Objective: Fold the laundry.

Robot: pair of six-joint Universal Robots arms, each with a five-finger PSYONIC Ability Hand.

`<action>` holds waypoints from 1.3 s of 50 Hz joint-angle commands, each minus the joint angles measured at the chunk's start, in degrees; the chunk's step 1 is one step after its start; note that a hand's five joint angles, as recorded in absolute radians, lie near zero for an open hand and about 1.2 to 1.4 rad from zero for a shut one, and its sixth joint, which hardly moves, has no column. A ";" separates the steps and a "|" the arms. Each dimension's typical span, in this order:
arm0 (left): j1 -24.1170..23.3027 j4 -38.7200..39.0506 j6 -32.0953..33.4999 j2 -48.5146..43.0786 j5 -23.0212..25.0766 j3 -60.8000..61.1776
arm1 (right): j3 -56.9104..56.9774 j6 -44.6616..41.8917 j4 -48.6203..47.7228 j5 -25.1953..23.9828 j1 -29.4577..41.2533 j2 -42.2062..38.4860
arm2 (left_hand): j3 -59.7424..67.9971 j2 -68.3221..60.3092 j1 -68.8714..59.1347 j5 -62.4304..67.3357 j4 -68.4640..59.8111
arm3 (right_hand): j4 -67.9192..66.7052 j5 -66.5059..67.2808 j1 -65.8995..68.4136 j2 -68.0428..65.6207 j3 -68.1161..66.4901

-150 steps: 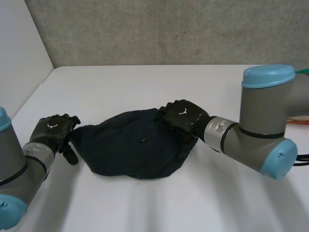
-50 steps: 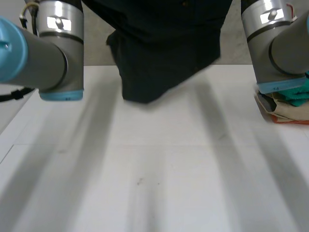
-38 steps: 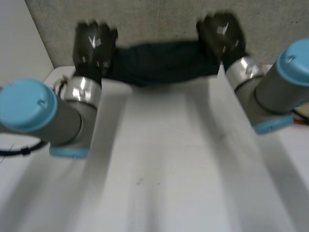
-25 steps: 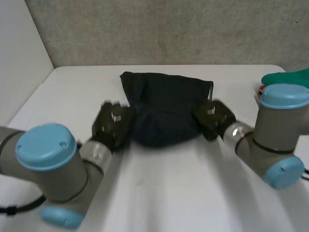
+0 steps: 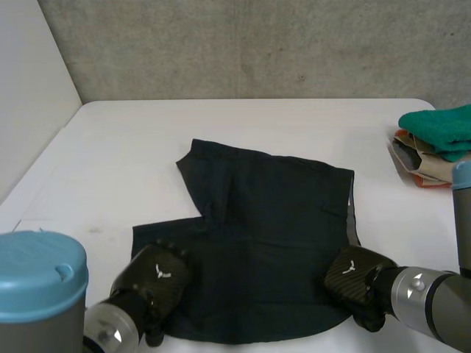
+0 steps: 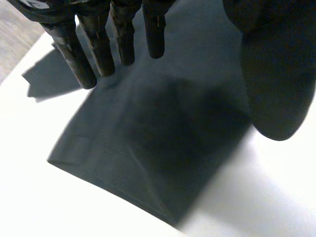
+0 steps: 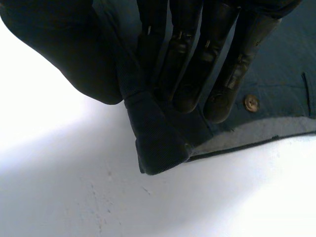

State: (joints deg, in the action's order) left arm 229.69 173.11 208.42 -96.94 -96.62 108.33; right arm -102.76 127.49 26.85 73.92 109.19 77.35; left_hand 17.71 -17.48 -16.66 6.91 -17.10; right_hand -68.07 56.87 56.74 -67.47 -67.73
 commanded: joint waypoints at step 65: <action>11.57 17.89 18.44 -35.95 -7.71 -34.68 | -3.32 5.57 -13.57 -0.27 -0.73 -3.08 | 62.29 -62.52 -63.34 63.09 -62.90 | -11.93 13.13 23.26 -12.53 -12.27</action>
State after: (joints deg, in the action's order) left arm 242.48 195.61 229.20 -132.14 -100.73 73.66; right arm -106.09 131.94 14.02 73.59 108.43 74.28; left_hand 68.22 -68.58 -65.92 55.99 -68.63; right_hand -68.07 56.87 57.11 -67.47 -67.73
